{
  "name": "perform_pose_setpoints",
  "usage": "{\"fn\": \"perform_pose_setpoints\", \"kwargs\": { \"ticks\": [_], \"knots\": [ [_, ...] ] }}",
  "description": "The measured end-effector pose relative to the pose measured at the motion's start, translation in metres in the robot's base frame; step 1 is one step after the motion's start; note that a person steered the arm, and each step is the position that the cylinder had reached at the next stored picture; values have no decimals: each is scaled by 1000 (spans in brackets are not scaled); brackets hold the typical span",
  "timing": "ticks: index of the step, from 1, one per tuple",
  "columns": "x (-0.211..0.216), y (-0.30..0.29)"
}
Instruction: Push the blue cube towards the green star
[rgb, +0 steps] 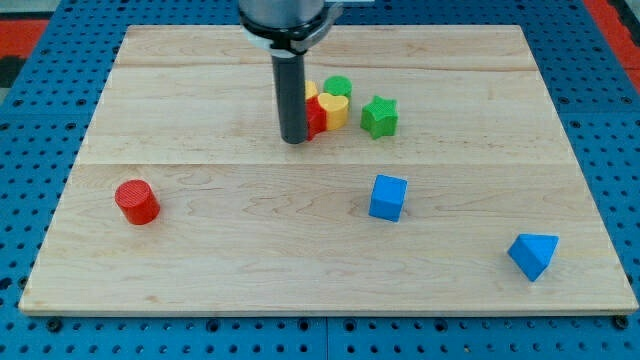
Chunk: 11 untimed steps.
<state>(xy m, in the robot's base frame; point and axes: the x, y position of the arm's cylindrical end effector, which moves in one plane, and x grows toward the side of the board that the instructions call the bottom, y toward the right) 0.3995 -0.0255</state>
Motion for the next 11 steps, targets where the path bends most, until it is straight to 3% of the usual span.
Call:
{"fn": "perform_pose_setpoints", "kwargs": {
  "ticks": [1,2,3,4,5,6,9,11],
  "knots": [
    [3,-1],
    [60,29],
    [78,65],
    [98,37],
    [141,66],
    [148,106],
    [45,71],
    [58,181]
  ]
}}
